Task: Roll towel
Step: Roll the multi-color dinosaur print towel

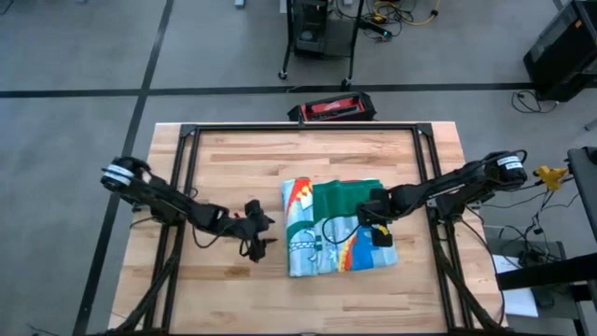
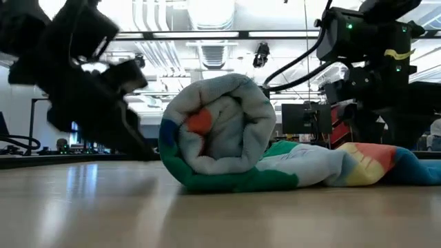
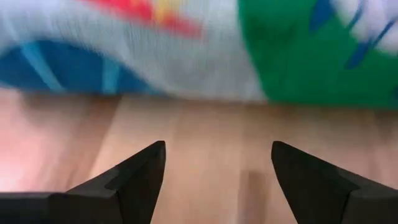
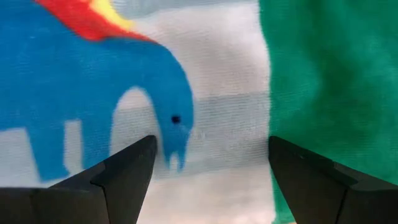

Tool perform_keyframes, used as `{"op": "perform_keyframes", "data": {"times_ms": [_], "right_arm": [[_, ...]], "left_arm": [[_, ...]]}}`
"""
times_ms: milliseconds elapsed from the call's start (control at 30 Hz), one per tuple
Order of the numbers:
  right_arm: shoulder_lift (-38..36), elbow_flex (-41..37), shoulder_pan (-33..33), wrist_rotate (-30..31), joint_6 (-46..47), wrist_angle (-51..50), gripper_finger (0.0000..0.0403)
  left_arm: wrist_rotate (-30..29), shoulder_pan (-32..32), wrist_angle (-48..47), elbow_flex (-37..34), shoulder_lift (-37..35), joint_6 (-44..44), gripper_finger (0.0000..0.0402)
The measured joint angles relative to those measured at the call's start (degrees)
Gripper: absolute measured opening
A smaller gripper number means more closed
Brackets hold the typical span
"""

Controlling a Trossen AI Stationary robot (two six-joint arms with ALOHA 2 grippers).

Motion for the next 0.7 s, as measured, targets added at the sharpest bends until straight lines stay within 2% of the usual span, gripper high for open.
{"op": "perform_keyframes", "data": {"times_ms": [300,467,700], "right_arm": [[0.0,0.3,0.0,0.0,0.7,2.2,0.03],[0.0,0.3,0.0,-0.1,0.9,2.3,0.0295],[-0.7,1.2,0.0,-0.1,0.5,1.9,0.0295]], "left_arm": [[-3.0,0.5,10.5,5.0,11.9,5.3,0.0276],[-3.0,0.6,10.8,6.1,12.6,6.0,0.0276],[-3.4,1.5,12.0,6.4,9.8,9.2,0.0276]]}}
